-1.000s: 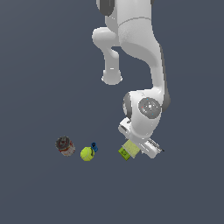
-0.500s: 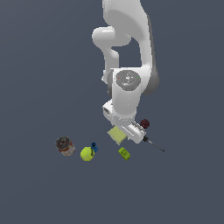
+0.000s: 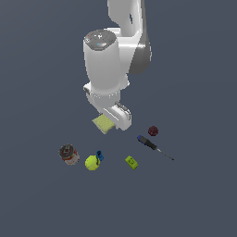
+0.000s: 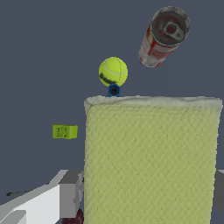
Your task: Pick up a designated object from a clutter of objects.
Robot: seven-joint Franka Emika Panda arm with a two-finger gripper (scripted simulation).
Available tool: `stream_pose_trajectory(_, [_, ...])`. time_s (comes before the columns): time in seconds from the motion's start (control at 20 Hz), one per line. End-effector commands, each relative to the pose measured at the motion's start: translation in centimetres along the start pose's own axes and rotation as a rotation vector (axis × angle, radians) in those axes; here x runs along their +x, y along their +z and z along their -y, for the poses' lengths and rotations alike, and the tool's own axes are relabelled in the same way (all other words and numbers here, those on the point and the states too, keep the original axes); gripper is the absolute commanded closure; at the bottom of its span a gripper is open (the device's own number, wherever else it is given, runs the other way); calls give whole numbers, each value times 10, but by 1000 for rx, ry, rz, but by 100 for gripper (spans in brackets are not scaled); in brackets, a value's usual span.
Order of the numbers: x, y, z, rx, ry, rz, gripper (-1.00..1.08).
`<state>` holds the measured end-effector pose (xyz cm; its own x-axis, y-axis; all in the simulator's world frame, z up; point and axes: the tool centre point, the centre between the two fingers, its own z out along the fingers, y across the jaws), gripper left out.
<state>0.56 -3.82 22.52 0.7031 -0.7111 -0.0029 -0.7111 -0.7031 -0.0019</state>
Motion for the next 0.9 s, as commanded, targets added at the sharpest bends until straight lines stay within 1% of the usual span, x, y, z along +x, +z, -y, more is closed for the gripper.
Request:
stream_pose_trajectory(0.0, [8, -24, -22, 2, 0, 0, 108])
stream_pose_trajectory(0.55, [44, -122, -113, 1, 0, 0, 108])
stream_pose_trajectory(0.85, [61, -163, -150, -1, 0, -1, 108])
